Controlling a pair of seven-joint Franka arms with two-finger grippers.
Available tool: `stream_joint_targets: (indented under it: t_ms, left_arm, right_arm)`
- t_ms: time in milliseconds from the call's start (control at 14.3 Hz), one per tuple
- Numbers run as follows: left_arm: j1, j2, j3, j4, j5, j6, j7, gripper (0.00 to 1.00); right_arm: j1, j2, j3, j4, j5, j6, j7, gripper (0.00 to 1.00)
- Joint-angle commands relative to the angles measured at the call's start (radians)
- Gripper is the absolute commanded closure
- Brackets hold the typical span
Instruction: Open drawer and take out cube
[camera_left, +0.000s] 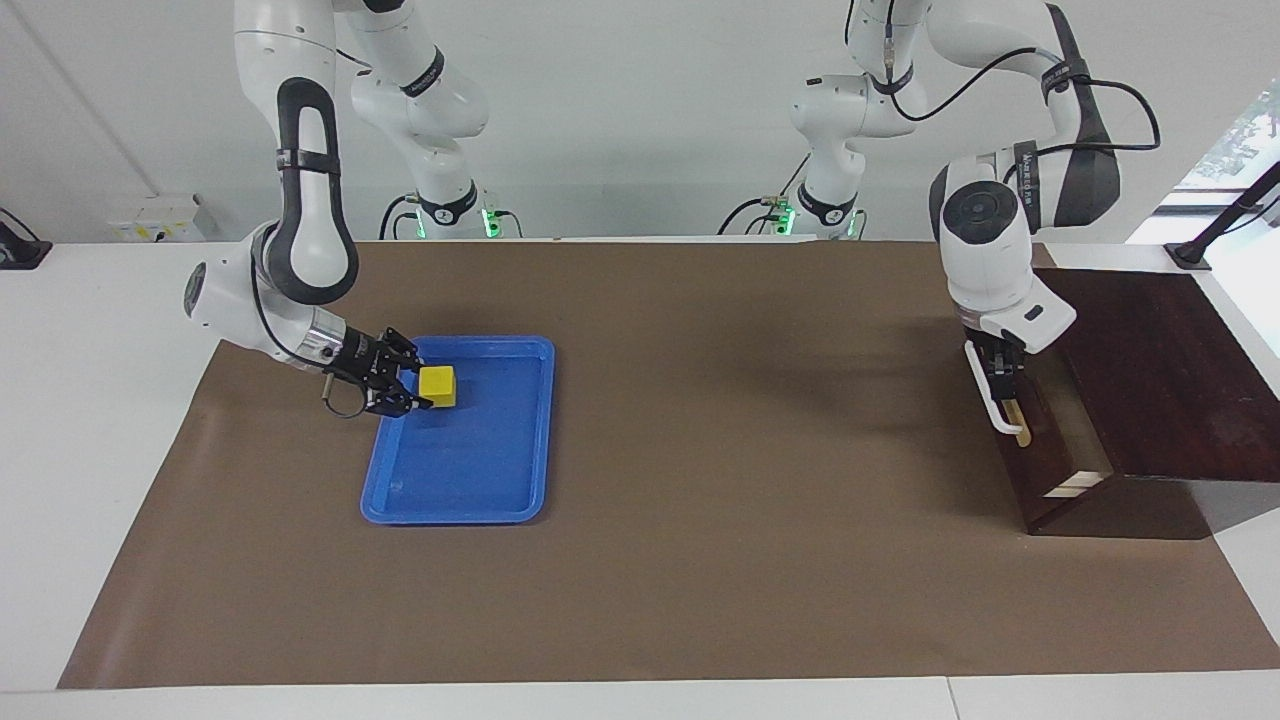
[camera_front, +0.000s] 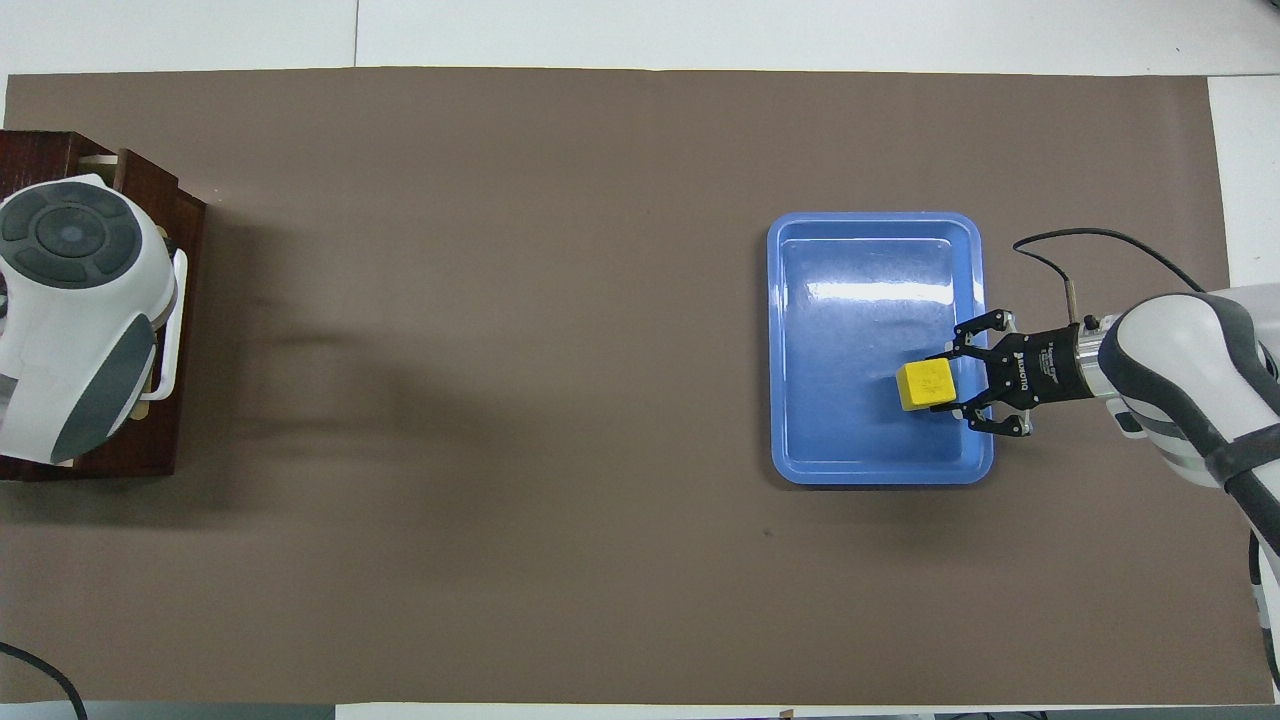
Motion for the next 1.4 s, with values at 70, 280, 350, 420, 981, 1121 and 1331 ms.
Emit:
stream_joint_targets:
  t_ms: [70,280,350,420,981,1121,1331]
  left_arm:
    - [0.057,-0.011,-0.005,-0.023,0.028,0.054,0.046,0.00]
    - [0.063,-0.011,-0.005,-0.025,0.027,0.062,0.046,0.00]
    - [0.082,-0.011,-0.005,-0.025,0.027,0.062,0.046,0.00]
    - [0.088,-0.011,-0.005,-0.025,0.027,0.065,0.046,0.00]
    - [0.083,-0.009,-0.008,-0.019,0.016,0.059,0.044,0.00]
    - [0.073,-0.004,-0.013,0.009,-0.034,0.028,0.050,0.00]
    - [0.062,-0.003,-0.013,0.145,-0.247,-0.073,0.168,0.00]
  right_arm:
    - [-0.008,-0.041,0.007,-0.058,0.011,0.021,-0.052,1.00]
    - [-0.008,-0.046,0.007,-0.062,0.011,0.022,-0.056,1.00]
    - [-0.010,-0.046,0.007,-0.064,0.011,0.022,-0.056,1.00]
    - [-0.014,-0.046,0.007,-0.067,0.011,0.022,-0.056,1.00]
    - [-0.017,-0.049,0.007,-0.085,0.011,0.041,-0.060,0.75]
    - [-0.016,-0.049,0.007,-0.085,0.011,0.041,-0.058,0.29]
    - [-0.013,-0.049,0.006,-0.084,0.011,0.039,-0.056,0.00]
